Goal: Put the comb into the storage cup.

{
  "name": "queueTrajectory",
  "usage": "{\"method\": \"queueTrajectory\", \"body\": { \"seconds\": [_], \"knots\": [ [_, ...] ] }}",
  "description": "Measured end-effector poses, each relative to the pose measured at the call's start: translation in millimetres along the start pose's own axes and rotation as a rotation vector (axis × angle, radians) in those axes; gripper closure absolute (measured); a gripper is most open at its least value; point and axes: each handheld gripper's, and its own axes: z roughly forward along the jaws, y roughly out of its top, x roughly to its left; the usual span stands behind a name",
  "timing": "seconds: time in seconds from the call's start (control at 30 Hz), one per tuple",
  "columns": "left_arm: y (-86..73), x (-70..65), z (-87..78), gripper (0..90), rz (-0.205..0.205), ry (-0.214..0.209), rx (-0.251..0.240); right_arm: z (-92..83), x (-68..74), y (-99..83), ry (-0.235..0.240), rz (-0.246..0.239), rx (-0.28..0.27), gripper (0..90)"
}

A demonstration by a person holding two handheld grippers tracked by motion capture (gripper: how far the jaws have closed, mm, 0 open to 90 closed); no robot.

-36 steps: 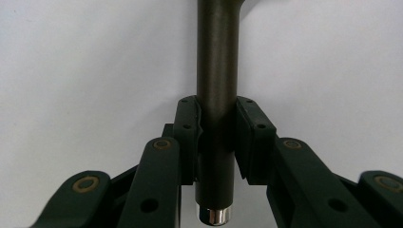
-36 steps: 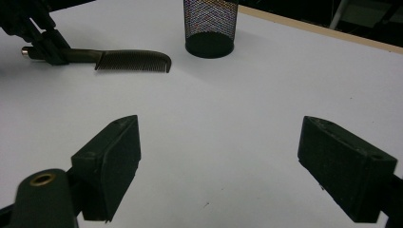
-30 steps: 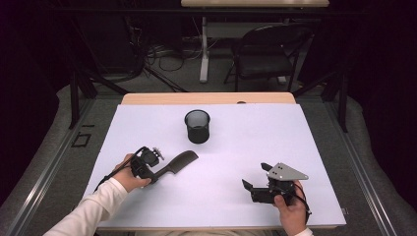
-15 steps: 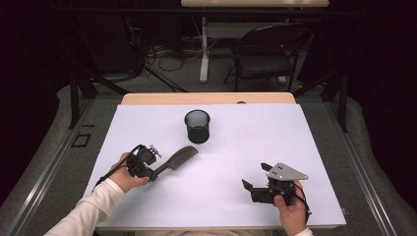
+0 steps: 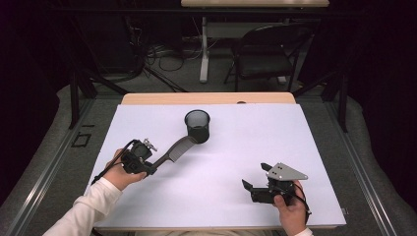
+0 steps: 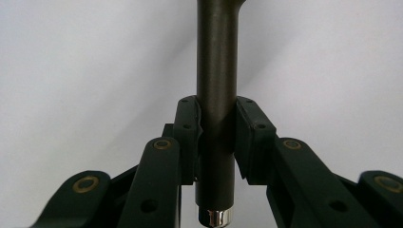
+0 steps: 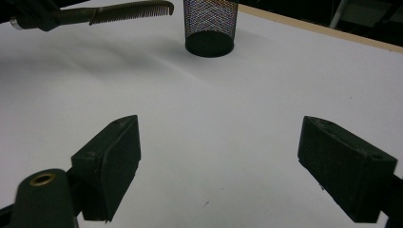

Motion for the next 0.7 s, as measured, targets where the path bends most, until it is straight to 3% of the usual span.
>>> {"method": "queueTrajectory", "body": {
  "seconds": [0.5, 0.7],
  "knots": [
    [1.8, 0.9, -20.9, 72.5, -0.015, 0.046, -0.134, -0.1, 0.1, 0.0, -0.004, 0.001, 0.0, 14.1],
    [3.6, -0.3, -25.9, 72.6, -0.033, 0.073, -0.215, 0.1, 0.1, -0.1, -0.005, 0.002, -0.001, 14.1]
  ]
}}
